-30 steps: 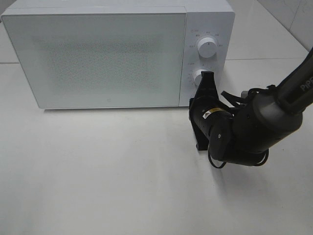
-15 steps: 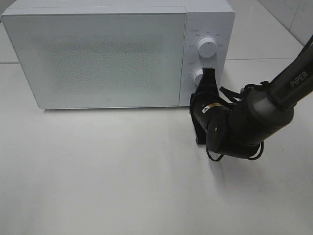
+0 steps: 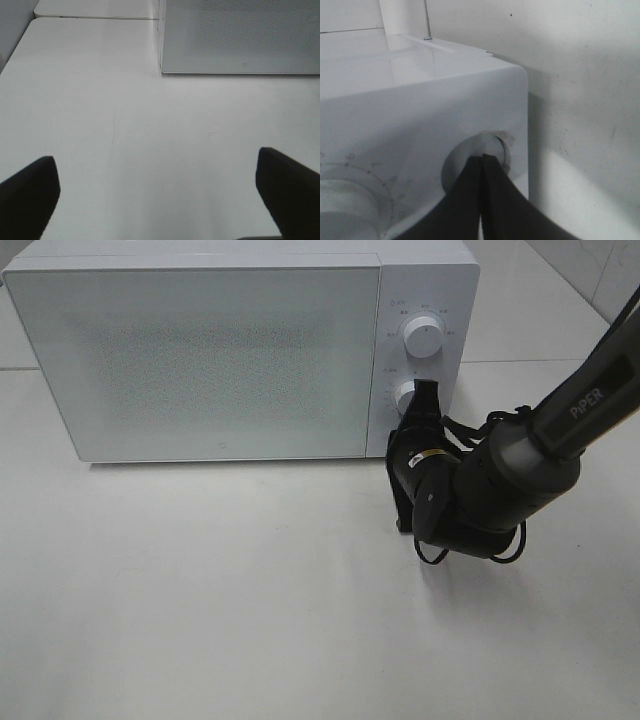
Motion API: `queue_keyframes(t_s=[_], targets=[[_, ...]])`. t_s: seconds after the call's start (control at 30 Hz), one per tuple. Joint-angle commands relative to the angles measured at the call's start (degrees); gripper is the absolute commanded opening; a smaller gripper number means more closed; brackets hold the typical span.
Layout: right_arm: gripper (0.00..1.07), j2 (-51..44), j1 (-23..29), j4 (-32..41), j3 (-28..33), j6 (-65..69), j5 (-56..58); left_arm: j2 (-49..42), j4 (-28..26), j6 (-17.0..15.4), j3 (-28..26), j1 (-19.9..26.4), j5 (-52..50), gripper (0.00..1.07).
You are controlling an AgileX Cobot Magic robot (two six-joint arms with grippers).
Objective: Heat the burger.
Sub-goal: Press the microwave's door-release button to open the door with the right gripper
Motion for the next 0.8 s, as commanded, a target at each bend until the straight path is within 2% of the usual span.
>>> queue_keyframes(t_s=[0.03,0.43,0.8], targets=[[0.0,-0.1,-0.6,-1.8,-2.8,-0.7,-5.2,-0.4,-0.1,0.0,0.2,-0.1,-0.7,1.0],[0.0,3.3,-1.5,-1.6,-11.0,-1.2,-12.9,-0.4,-0.1,0.0,0.2,-0.1,-0.7,1.0],[0.0,2.5,-1.8,-3.1,-11.3,-1.9,-10.5,-0.4,-0.1,0.0,0.2,-0.1,-0.7,1.0]])
